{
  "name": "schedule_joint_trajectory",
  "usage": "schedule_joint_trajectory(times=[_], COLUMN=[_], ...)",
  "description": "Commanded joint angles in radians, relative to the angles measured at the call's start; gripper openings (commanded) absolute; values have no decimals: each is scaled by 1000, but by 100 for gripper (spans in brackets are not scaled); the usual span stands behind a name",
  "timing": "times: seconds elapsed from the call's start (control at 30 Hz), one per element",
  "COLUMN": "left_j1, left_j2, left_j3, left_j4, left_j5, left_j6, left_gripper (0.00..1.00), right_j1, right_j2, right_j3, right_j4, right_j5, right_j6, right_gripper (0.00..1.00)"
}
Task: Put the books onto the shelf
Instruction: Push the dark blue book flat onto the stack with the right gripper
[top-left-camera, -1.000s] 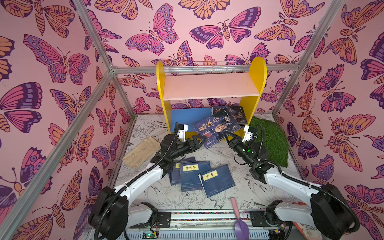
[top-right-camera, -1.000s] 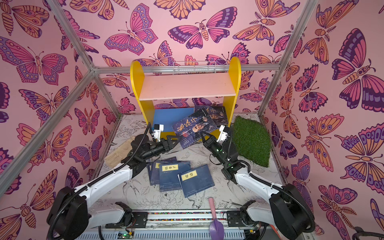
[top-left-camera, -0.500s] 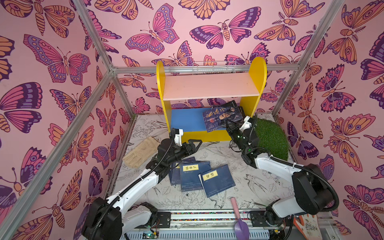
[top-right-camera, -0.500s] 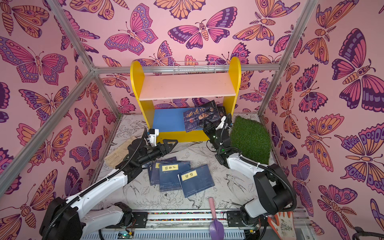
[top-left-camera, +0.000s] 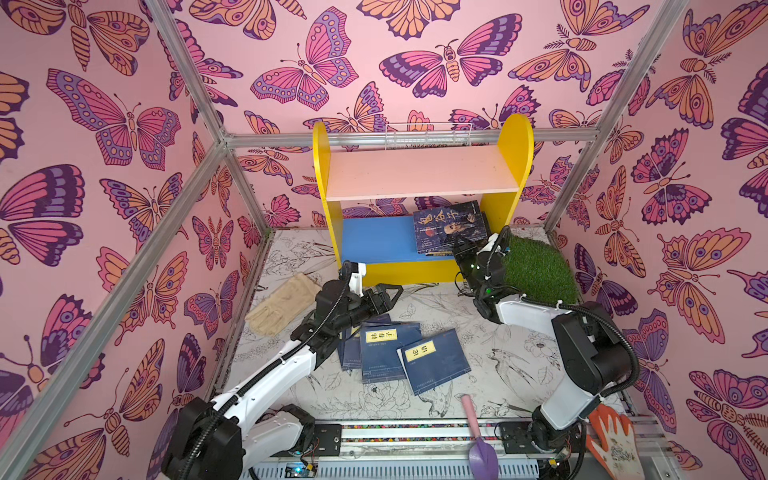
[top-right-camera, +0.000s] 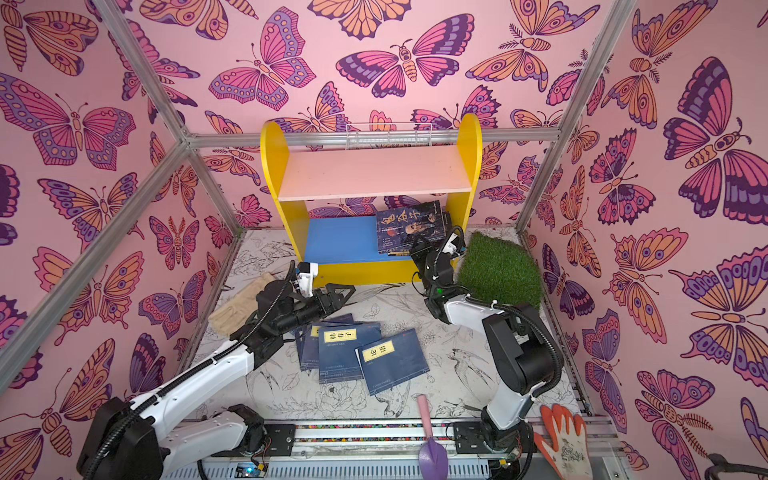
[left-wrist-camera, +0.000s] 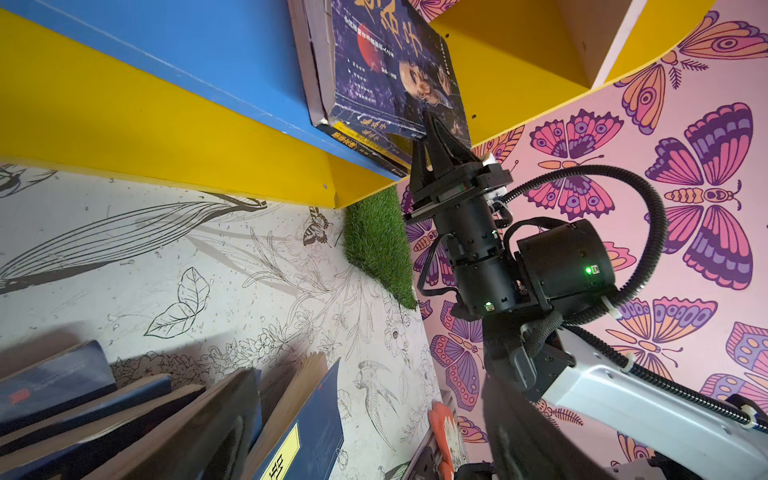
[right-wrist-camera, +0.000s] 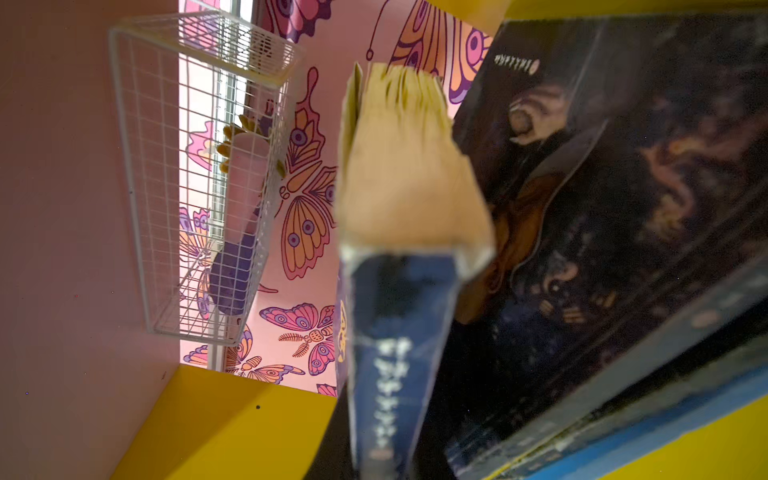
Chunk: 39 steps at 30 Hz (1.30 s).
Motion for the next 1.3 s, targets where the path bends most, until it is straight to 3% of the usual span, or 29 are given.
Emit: schedule_joint_trajectory(times=[0.0, 0.07, 0.1, 0.17, 0.23, 0.47, 0.7, 0.9, 1.13, 1.27], left_j1=[4, 4, 5, 4, 4, 3, 3, 3, 3, 3], left_j2=[-28, -31, -30, -25, -18, 4, 25, 22, 18, 37], left_j3=[-15, -16, -18, -15, -10, 15, 26, 24, 10, 9], left_j4=[-27, -34, -38, -40, -40, -40, -40, -39, -39, -60], left_j5=[11, 13, 13, 14, 16, 16, 3, -11, -27, -69], left_j6=[23, 25, 26, 25, 23, 20, 14, 9, 2, -7], left_gripper=[86, 86, 86, 86, 87, 87, 87, 87, 88, 88], right_j1=[-9, -10, -11, -13, -13, -23, -52, -68, -63, -33], right_j2=[-31, -56, -69, -92, -110, -132, -131, -132, -274, -322], right_j3=[41, 39, 40, 50, 74, 226, 309, 283, 209, 180], right_j4=[44, -21, -57, -153, -265, -691, -944, -945, -961, -1061], right_j5=[95, 127, 139, 168, 185, 186, 117, 41, -27, -72], right_j6=[-6, 1, 0, 12, 20, 8, 23, 13, -143, -238], right_gripper=[0, 2, 8, 31, 45, 63, 65, 66, 66, 60])
